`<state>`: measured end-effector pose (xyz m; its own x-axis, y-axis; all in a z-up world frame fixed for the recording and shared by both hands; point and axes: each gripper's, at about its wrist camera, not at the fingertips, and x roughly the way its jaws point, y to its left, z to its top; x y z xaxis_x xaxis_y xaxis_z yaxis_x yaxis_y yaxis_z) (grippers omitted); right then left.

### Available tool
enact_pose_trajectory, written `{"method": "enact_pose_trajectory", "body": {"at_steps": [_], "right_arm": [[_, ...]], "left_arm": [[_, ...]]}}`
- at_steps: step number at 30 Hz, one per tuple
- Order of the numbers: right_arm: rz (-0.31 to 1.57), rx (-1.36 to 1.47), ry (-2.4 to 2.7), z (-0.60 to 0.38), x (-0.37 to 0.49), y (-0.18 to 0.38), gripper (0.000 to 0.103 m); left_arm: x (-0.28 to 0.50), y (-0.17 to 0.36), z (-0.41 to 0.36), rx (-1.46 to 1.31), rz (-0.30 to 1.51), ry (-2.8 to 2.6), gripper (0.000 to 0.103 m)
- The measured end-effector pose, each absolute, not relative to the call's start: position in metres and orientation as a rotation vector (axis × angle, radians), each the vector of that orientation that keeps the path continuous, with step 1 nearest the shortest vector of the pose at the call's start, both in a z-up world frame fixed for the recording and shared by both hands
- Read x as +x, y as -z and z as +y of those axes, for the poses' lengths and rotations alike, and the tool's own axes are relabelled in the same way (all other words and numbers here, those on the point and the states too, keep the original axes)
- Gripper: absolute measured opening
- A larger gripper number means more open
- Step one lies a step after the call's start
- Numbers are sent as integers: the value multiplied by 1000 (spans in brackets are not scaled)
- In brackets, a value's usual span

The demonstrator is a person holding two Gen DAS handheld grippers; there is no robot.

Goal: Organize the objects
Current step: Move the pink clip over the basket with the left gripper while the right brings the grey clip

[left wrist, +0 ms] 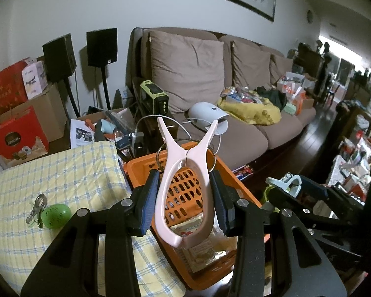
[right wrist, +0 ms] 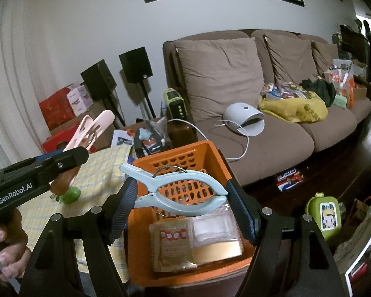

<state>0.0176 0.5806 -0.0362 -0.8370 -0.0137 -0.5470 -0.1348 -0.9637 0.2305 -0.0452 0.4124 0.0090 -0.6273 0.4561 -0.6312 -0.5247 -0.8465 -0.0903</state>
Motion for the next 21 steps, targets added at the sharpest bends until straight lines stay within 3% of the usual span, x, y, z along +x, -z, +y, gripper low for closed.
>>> {"method": "enact_pose_trajectory", "body": {"at_steps": [21], "right_arm": [[364, -920, -2851, 591, 6, 62, 75]], "left_arm": [[-55, 15, 412, -958, 130, -2420, 39]]}}
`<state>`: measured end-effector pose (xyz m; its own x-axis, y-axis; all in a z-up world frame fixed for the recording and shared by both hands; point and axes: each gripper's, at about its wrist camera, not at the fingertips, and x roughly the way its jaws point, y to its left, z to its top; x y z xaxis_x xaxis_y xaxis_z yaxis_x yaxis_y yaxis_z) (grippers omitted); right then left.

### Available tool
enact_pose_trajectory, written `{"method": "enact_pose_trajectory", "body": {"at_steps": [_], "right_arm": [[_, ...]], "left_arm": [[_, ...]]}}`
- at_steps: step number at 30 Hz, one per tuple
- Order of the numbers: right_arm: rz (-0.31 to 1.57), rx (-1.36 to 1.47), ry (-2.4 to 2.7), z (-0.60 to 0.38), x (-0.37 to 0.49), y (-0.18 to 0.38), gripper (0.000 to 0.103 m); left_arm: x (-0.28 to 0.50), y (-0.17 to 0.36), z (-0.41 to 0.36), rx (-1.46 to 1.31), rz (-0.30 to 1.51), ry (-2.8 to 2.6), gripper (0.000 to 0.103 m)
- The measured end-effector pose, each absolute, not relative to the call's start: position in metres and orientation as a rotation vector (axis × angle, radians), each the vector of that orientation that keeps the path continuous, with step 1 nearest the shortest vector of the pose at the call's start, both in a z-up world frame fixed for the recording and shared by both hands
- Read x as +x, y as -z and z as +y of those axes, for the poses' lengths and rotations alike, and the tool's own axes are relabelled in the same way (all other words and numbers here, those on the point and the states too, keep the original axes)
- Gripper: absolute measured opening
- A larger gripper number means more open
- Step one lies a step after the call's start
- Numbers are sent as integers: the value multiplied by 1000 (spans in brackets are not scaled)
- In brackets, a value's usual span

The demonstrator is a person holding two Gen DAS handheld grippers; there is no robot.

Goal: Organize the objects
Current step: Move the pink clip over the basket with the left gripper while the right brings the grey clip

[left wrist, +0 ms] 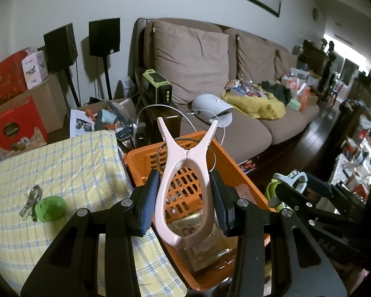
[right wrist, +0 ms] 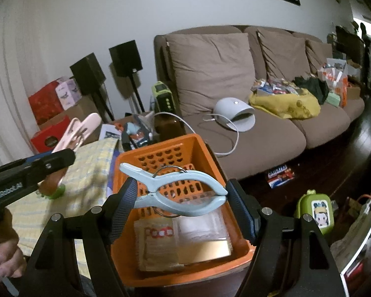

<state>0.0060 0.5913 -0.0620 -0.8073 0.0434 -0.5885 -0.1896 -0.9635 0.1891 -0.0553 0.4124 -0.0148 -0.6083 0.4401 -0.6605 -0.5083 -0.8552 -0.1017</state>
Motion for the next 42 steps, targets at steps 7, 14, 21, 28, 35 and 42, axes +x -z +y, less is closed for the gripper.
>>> {"method": "enact_pose_trajectory", "body": {"at_steps": [7, 14, 21, 28, 35, 42], "right_arm": [[354, -972, -2835, 588, -2, 78, 75], [300, -1000, -2812, 581, -9, 91, 75], [310, -1045, -2777, 585, -17, 108, 75], [340, -1079, -2760, 589, -21, 118, 75], [331, -1088, -2758, 589, -23, 118, 75], [326, -1106, -2745, 589, -25, 122, 75]], "left_arm": [[-59, 25, 417, -985, 137, -2406, 39], [-65, 40, 415, -1022, 111, -2415, 39], [-67, 49, 416, -1042, 118, -2410, 39], [-72, 64, 415, -1079, 112, -2418, 39], [-74, 75, 414, -1111, 117, -2413, 39], [-74, 83, 419, -1132, 118, -2402, 39]]}}
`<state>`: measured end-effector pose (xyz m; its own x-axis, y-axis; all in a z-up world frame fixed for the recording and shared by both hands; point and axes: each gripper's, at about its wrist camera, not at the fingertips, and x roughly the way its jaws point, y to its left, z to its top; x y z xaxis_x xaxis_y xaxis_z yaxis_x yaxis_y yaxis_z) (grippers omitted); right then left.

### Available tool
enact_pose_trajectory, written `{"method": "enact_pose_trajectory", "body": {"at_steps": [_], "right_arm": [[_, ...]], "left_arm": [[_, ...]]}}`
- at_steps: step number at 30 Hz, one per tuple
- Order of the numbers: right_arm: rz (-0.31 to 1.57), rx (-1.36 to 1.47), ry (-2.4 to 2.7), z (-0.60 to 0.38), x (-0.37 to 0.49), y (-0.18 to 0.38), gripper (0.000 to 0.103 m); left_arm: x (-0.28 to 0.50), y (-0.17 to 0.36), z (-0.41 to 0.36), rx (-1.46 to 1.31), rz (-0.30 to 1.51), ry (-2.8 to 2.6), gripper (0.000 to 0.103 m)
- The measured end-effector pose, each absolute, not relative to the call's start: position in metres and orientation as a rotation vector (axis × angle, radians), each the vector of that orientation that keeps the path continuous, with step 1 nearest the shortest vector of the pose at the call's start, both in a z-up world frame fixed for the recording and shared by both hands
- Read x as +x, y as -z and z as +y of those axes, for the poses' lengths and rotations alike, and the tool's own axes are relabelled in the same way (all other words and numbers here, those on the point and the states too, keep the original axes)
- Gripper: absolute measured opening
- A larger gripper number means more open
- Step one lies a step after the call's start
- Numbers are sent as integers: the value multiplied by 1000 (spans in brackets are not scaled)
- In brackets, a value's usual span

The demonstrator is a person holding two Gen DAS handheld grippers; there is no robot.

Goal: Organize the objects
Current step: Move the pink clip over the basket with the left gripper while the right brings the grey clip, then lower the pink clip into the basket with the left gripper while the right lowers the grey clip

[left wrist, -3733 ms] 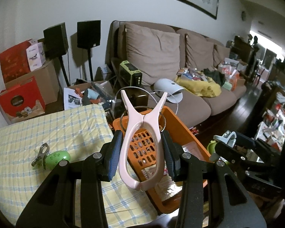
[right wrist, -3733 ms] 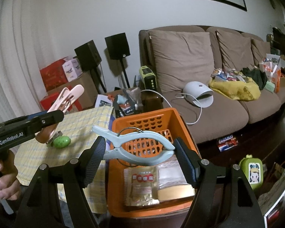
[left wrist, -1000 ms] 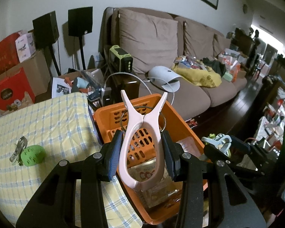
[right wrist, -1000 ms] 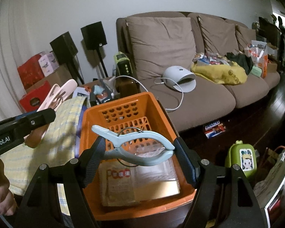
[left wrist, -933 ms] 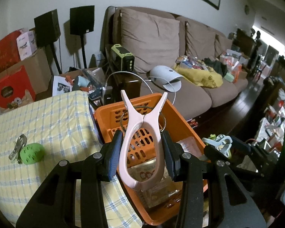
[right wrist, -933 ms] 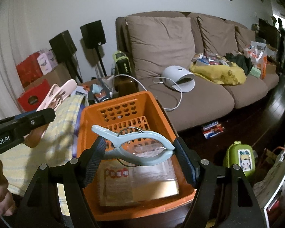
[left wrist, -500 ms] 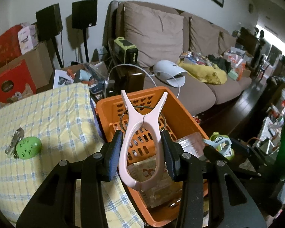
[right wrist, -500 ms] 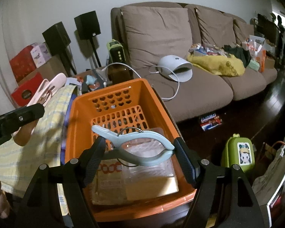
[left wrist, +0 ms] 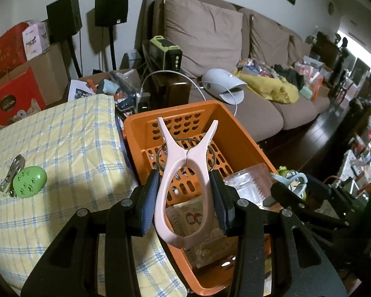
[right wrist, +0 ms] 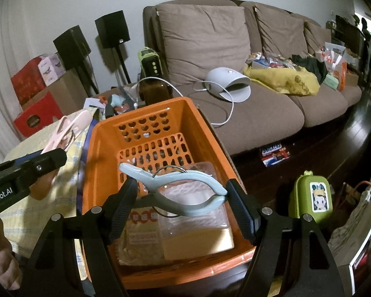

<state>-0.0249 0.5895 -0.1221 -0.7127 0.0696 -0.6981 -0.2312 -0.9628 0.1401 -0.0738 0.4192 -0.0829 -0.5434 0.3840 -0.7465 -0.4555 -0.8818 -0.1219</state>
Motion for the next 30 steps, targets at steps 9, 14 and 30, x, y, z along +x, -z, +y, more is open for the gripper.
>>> {"method": "enact_pose_trajectory", "body": {"at_steps": [9, 14, 30], "right_arm": [[332, -1111, -2739, 591, -25, 123, 75], [335, -1117, -2734, 593, -24, 125, 75], [351, -1163, -2709, 600, -27, 135, 75]], "left_arm": [[-74, 93, 422, -1157, 134, -2393, 39], [-74, 97, 425, -1169, 137, -2390, 39], [-73, 119, 430, -1232, 160, -2358, 39]]}}
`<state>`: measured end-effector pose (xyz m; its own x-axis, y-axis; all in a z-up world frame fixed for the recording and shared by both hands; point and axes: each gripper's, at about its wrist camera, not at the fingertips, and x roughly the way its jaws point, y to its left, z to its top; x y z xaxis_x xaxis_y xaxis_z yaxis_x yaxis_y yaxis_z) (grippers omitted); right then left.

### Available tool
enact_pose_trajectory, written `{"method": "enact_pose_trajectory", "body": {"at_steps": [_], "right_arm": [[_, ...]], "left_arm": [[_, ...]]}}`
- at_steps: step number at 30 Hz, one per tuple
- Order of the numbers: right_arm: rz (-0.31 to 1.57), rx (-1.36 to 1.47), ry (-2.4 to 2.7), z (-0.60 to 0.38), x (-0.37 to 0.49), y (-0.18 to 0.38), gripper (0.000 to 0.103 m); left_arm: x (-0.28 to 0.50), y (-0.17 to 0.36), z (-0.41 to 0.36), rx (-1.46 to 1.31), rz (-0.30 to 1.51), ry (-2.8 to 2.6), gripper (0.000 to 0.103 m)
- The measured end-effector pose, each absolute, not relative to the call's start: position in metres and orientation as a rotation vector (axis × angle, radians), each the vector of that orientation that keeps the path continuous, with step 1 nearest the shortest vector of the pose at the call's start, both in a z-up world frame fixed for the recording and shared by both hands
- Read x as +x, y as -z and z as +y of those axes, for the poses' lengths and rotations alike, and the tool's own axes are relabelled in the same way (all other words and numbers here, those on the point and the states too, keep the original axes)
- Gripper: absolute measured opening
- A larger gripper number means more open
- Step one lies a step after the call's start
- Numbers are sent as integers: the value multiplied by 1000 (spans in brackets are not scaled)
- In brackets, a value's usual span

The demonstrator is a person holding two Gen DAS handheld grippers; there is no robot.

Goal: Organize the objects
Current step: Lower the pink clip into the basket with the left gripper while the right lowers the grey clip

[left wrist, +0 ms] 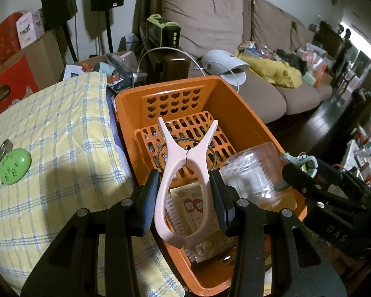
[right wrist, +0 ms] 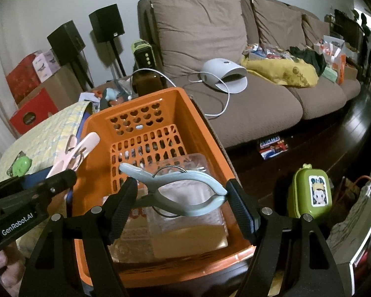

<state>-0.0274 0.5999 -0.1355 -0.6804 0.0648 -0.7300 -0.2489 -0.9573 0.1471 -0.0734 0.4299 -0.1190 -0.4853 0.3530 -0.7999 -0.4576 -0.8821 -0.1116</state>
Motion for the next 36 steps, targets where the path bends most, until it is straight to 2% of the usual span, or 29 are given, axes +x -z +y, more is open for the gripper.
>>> {"method": "enact_pose_trajectory", "body": {"at_steps": [36], "right_arm": [[308, -1307, -2688, 595, -35, 154, 75]], "left_arm": [[-74, 154, 436, -1338, 203, -2317, 39]]}}
